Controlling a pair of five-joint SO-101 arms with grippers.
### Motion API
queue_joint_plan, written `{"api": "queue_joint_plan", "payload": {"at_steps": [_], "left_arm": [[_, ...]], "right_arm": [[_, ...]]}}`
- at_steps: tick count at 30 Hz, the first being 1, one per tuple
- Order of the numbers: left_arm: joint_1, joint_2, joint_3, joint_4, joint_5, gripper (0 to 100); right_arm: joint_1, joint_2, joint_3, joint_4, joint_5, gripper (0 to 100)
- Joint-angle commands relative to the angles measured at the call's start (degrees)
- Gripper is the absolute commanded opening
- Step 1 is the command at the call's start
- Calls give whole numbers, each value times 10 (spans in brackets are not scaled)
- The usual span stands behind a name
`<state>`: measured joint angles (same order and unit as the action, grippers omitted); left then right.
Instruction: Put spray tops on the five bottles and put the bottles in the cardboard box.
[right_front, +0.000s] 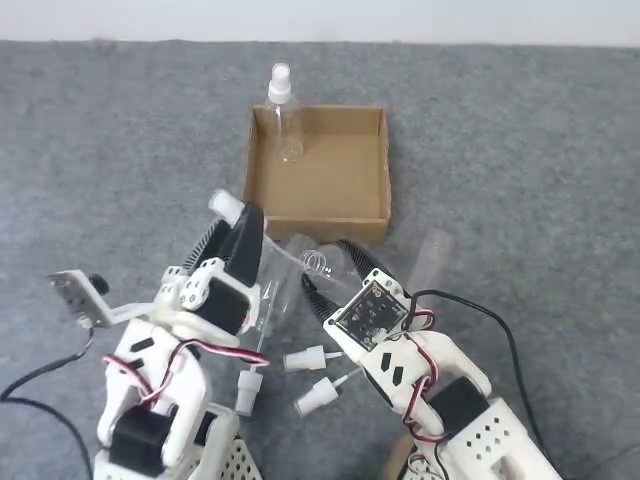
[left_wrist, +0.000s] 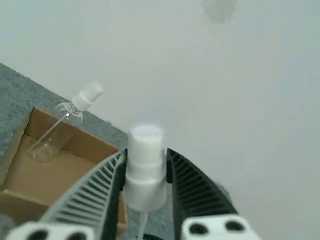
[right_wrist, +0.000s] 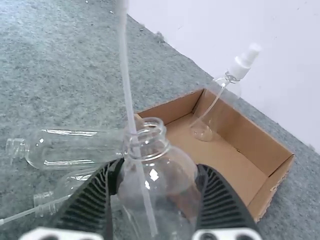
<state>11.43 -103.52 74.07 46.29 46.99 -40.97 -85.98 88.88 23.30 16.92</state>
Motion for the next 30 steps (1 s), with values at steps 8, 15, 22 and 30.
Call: {"api": "queue_joint_plan", "payload": {"at_steps": [8,15,22,30], "left_arm": [[18,-8,11,-18,-39,13],[33,-9,34,-47,-61,13],[38,-9,43,-47,-62,13],[63,-9,51,-44,-84,13]], "right_arm": [[-2,-13,-8,-15,6,37],[-2,-13,-8,-15,6,37],[-1,-13,-11,-15,9,37],[-1,-13,-11,-15,9,37]]}}
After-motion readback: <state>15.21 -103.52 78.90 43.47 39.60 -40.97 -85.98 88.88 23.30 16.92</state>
